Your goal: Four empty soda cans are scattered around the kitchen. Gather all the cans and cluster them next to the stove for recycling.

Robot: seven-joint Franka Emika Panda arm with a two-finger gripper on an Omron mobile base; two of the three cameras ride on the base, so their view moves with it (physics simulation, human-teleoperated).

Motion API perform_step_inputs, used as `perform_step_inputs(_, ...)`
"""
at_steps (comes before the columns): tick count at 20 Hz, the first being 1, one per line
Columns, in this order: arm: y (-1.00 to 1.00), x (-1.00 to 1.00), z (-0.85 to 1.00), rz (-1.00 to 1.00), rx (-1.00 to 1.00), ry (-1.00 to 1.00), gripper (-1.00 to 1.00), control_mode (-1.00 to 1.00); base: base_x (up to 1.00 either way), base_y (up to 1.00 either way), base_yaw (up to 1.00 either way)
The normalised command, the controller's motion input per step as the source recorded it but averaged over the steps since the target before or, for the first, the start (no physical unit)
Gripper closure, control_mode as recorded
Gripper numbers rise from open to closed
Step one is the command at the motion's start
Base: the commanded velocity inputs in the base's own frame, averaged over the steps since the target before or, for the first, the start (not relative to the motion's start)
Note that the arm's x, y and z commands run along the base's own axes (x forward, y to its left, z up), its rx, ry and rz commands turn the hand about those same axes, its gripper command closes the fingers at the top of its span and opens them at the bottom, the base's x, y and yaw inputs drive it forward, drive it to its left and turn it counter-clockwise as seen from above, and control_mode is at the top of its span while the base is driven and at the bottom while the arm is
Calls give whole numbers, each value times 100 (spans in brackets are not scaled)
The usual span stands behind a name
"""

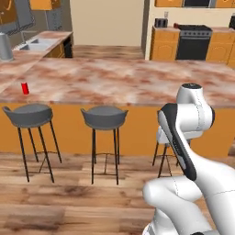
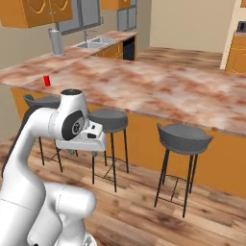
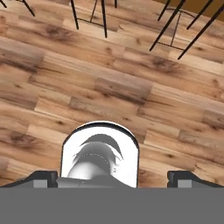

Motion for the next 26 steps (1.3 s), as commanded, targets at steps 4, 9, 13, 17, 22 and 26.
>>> perform_step_inputs(4,0,0,0,0,0,0,-100,100,50,100,-37)
perform_step_inputs(9,0,0,0,0,0,0,-100,100,44,100,-34)
perform_step_inputs(13,0,0,0,0,0,0,-100,100,35,100,-33)
perform_step_inputs(17,0,0,0,0,0,0,-100,100,47,100,-30)
perform_step_inputs(22,0,0,0,0,0,0,-100,100,36,100,-25)
perform_step_inputs(26,0,0,0,0,0,0,-100,100,33,100,-11)
